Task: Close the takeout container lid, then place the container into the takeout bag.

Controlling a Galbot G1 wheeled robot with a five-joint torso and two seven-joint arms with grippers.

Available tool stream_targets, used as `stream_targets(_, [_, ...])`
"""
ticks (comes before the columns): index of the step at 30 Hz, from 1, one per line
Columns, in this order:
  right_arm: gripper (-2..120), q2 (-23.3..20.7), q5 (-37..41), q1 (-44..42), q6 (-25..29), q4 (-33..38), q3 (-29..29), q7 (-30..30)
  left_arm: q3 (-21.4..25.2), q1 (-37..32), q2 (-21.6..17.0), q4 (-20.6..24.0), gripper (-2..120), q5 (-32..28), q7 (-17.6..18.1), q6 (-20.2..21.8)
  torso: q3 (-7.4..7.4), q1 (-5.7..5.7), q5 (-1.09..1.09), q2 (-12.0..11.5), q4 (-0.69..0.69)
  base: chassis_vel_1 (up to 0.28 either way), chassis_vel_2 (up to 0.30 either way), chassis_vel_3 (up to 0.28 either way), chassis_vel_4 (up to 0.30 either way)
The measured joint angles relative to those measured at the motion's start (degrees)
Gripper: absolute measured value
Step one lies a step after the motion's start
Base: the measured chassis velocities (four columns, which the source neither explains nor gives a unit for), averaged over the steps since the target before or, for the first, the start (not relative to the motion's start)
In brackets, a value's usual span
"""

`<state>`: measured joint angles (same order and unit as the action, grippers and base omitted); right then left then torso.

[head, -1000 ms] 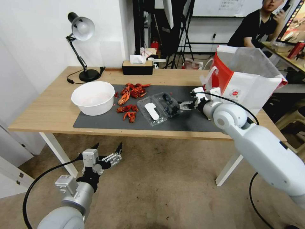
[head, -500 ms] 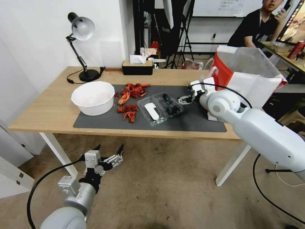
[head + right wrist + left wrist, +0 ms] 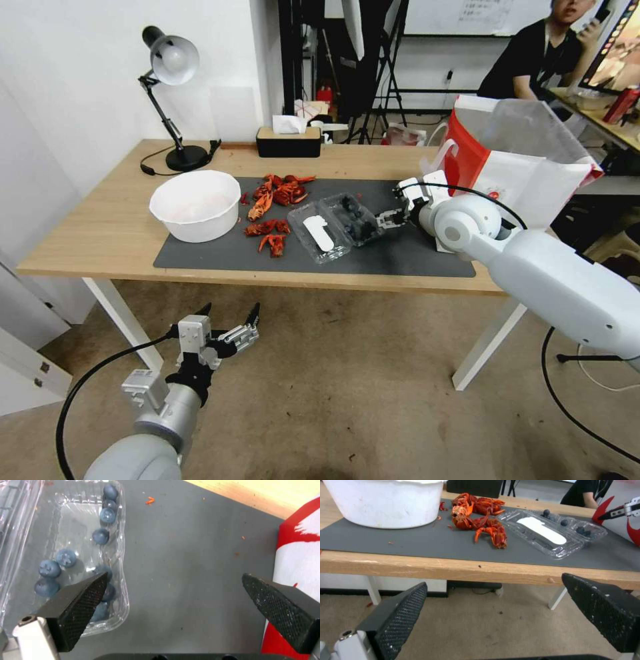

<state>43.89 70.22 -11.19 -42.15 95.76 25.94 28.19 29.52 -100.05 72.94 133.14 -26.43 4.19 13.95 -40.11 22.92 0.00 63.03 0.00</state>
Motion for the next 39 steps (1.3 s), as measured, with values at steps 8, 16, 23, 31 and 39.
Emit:
stream_targets(8, [100,0.39,0.56,-0.05,0.01,-1.08,0.21,-0.09,-0.02,-0.14,0.09,0.0,100,0.22,-0.02,0.0,0.0,0.0,0.0,0.0,0.01,0.0,0.0,0.0,0.0])
stream_targets(16, [100,1.22,1.98,-0.21,0.02,-2.44,0.07,-0.97,-0.03,-0.33,0.23,0.0,100,0.51,-0.05,-0.11,0.0,0.0,0.0,0.0,0.01,0.0,0.0,0.0,0.0])
stream_targets(23, [100,1.62,2.0,-0.23,0.02,-3.24,0.04,-1.62,0.0,-0.33,0.26,-0.02,100,0.54,-0.05,-0.21,0.0,0.0,0.0,0.0,0.01,0.0,0.0,0.0,0.0])
stream_targets(31, [100,2.17,2.36,-0.13,0.02,-4.31,0.12,-1.86,0.1,-0.3,0.23,-0.27,100,0.56,-0.05,-0.43,0.0,0.0,0.0,0.0,0.01,0.0,0.0,0.0,0.0])
stream_targets(39, [100,2.58,3.42,-0.02,0.02,-4.95,0.39,-1.7,0.1,-0.31,0.13,-0.32,100,0.55,-0.04,-0.5,0.0,0.0,0.0,0.0,0.01,0.0,0.0,0.0,0.0])
